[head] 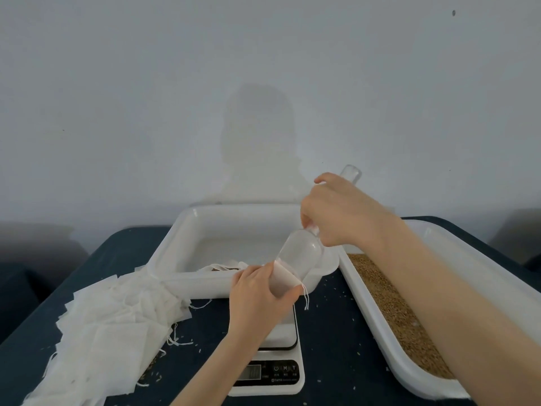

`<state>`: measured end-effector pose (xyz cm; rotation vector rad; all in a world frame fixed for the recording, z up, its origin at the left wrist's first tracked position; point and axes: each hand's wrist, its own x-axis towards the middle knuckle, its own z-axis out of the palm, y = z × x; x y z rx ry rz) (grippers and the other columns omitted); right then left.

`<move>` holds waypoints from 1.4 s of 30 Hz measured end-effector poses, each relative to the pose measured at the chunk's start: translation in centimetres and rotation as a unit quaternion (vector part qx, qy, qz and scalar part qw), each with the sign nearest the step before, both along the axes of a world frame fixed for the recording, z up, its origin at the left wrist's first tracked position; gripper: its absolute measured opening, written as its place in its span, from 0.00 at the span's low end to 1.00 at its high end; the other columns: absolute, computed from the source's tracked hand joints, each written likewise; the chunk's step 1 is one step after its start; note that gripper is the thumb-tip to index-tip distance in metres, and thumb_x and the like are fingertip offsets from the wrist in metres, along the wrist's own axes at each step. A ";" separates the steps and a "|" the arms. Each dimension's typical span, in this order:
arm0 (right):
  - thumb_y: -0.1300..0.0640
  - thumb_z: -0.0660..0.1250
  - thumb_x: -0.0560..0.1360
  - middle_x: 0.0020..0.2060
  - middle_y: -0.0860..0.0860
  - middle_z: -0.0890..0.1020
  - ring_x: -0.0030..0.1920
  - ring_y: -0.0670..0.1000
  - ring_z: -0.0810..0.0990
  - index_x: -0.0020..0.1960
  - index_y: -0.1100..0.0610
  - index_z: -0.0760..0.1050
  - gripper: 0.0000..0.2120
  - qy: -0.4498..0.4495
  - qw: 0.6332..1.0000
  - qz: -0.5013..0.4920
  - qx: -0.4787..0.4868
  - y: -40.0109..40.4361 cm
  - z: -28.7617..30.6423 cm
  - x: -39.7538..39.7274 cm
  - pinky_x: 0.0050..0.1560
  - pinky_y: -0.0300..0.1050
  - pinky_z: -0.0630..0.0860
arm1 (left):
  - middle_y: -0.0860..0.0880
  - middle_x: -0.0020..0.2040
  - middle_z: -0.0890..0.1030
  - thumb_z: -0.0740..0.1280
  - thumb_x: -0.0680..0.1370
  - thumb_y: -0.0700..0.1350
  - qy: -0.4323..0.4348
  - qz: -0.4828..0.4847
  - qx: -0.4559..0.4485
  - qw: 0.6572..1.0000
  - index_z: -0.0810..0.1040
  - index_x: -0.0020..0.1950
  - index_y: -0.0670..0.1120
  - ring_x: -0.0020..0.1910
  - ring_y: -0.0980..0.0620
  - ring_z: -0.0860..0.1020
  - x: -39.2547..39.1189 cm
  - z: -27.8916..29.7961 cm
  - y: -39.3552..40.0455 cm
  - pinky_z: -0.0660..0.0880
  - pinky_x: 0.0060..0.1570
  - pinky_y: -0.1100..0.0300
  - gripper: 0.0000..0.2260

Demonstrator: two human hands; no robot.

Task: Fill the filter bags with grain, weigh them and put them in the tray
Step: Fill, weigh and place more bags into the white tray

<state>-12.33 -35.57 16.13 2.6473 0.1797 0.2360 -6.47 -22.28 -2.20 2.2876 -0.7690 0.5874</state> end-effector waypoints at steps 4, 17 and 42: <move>0.63 0.63 0.70 0.44 0.48 0.82 0.49 0.51 0.79 0.49 0.50 0.81 0.13 -0.031 0.998 0.010 -0.060 1.0 0.3 -0.3 0.64 0.46 0.66 | 0.57 0.35 0.78 0.62 0.65 0.67 -0.037 0.012 -0.045 0.998 0.79 0.43 0.47 0.38 0.53 0.78 -0.7 0.4 -0.3 0.70 0.48 0.59 0.24; 0.54 0.65 0.72 0.41 0.44 0.85 0.43 0.45 0.83 0.50 0.49 0.83 0.10 0.114 0.937 -0.119 0.310 -6.9 -2.5 -2.7 0.40 0.48 0.81 | 0.65 0.50 0.70 0.61 0.69 0.65 0.152 -0.160 -0.028 0.975 0.63 0.59 0.61 0.51 0.68 0.69 0.1 0.2 1.2 0.64 0.46 0.72 0.21; 0.58 0.66 0.76 0.38 0.40 0.83 0.32 0.37 0.78 0.46 0.39 0.80 0.14 0.117 0.895 -0.337 0.267 -22.8 -15.0 -8.2 0.28 0.29 0.69 | 0.69 0.52 0.69 0.69 0.72 0.58 0.213 -0.202 0.052 0.955 0.62 0.64 0.61 0.52 0.64 0.71 0.2 -2.0 -0.4 0.66 0.49 0.68 0.25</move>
